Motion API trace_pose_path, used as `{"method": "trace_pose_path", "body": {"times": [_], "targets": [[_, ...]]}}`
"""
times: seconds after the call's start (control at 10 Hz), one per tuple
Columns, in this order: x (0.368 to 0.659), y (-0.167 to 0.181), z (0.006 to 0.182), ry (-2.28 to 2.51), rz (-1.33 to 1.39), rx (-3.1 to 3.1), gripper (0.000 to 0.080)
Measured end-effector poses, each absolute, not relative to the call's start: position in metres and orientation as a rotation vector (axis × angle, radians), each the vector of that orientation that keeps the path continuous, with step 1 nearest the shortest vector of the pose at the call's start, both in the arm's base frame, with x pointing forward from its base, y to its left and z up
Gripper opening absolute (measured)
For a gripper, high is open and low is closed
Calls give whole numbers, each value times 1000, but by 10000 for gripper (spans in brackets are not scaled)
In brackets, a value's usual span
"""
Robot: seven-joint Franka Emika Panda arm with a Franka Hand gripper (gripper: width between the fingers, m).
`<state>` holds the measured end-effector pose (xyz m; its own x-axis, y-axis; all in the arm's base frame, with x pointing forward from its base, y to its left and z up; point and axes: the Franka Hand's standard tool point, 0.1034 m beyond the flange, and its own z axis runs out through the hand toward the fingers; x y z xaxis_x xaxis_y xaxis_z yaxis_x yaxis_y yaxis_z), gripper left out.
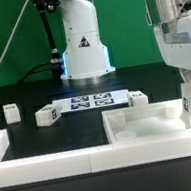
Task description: Assemble one leg
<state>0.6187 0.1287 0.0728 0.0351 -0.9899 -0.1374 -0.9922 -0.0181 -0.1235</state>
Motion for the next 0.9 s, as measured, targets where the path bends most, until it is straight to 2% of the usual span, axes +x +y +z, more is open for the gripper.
{"method": "trace_pose_path", "body": {"times": [0.1, 0.2, 0.3, 0.9], "targets": [[617, 130, 72, 1924, 30, -2263, 538], [617, 129, 72, 1748, 23, -2410, 614], [617, 129, 72, 1620, 16, -2502, 643], [621, 127, 76, 660, -91, -2990, 649]]}}
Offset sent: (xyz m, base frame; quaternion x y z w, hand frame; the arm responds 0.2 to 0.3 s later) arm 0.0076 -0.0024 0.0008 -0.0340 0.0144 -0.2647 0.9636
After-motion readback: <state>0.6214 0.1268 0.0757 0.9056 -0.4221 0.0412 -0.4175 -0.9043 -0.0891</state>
